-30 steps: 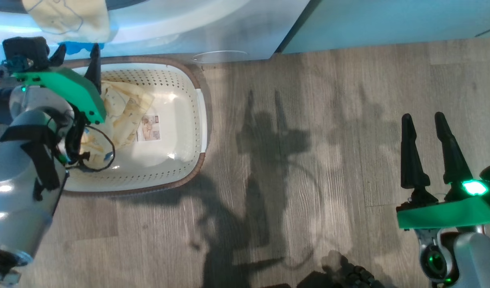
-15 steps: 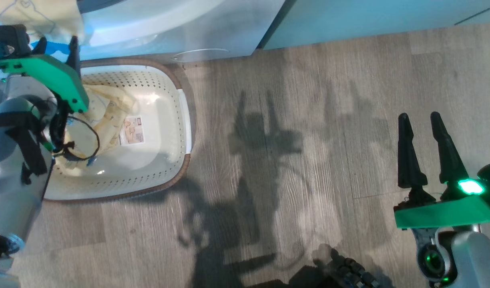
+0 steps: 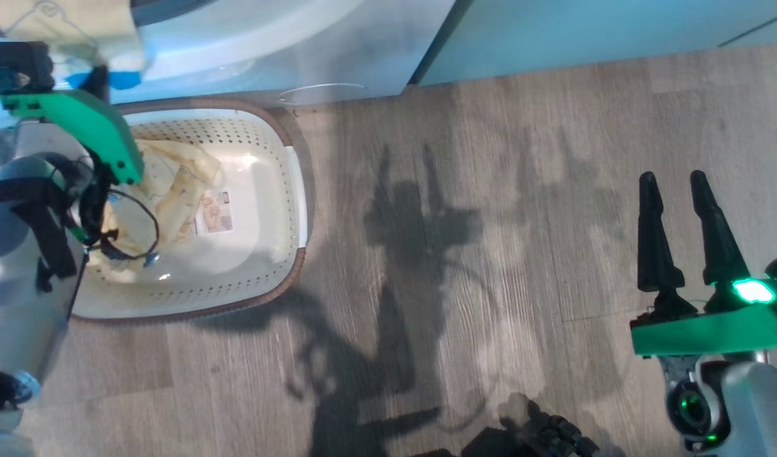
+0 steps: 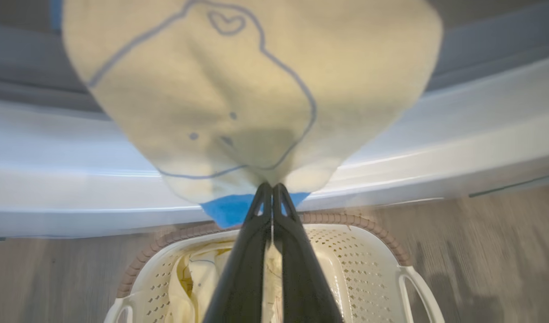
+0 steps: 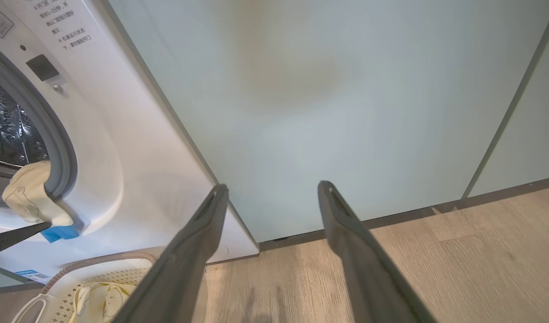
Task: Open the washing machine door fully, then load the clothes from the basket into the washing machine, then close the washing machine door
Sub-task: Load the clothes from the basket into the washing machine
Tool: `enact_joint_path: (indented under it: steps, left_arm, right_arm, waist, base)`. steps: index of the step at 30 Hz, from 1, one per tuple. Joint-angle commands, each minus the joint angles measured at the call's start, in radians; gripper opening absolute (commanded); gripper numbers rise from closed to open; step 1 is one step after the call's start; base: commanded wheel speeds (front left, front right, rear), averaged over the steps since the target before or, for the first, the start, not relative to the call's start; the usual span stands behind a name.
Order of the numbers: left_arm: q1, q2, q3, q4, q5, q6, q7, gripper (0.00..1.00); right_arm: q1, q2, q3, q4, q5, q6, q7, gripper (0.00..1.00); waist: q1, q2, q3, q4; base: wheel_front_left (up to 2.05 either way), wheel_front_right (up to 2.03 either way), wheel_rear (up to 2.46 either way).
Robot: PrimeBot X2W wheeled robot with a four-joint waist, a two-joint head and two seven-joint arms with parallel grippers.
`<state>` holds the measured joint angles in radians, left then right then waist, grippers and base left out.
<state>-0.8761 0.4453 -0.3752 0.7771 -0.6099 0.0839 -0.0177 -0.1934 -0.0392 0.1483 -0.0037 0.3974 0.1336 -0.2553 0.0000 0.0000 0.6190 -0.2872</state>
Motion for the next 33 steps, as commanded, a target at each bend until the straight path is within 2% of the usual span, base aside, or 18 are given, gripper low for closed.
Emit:
enact_joint_path:
  steps: [1,6,9,17,21,26,33]
  left_arm:
    - [0.017,0.047,0.019,-0.047,-0.011,-0.009,0.021,0.00]
    - [0.057,0.065,0.013,-0.149,-0.033,-0.013,0.101,0.00]
    - [0.095,0.100,0.012,-0.266,-0.042,0.003,0.164,0.00]
    - [0.194,0.241,0.070,-0.657,-0.075,0.087,0.326,0.00]
    - [0.194,0.309,0.110,-0.797,-0.083,0.127,0.397,0.00]
    - [0.142,0.370,0.139,-0.849,-0.083,0.148,0.471,0.00]
    - [0.019,0.423,0.142,-0.762,-0.063,0.133,0.536,0.00]
  right_arm:
    - [0.013,-0.011,0.006,-0.025,-0.001,-0.003,-0.006,1.00]
    - [0.020,-0.011,-0.003,-0.027,-0.009,-0.003,-0.006,1.00]
    - [0.023,-0.011,-0.005,-0.027,-0.013,-0.003,-0.006,1.00]
    - [0.022,-0.011,0.004,-0.029,-0.005,-0.003,-0.006,1.00]
    - [0.019,-0.011,0.016,-0.029,0.007,-0.003,-0.006,1.00]
    - [0.008,-0.011,0.031,-0.031,0.025,-0.003,-0.006,1.00]
    - [-0.002,-0.011,0.053,-0.031,0.063,-0.003,-0.006,1.00]
  waist:
    - [0.0000,0.0000,-0.007,0.013]
    - [0.0000,0.0000,-0.017,0.041]
    - [0.0000,0.0000,-0.024,0.056]
    - [0.0000,0.0000,-0.033,0.061]
    - [0.0000,0.0000,-0.031,0.042]
    - [0.0000,0.0000,-0.021,0.005]
    - [0.0000,0.0000,0.010,-0.062]
  base:
    - [0.00,0.00,0.00]
    - [0.00,0.00,0.00]
    - [0.00,0.00,0.00]
    - [0.00,0.00,0.00]
    - [0.00,0.00,0.00]
    - [0.00,0.00,0.00]
    - [0.00,0.00,0.00]
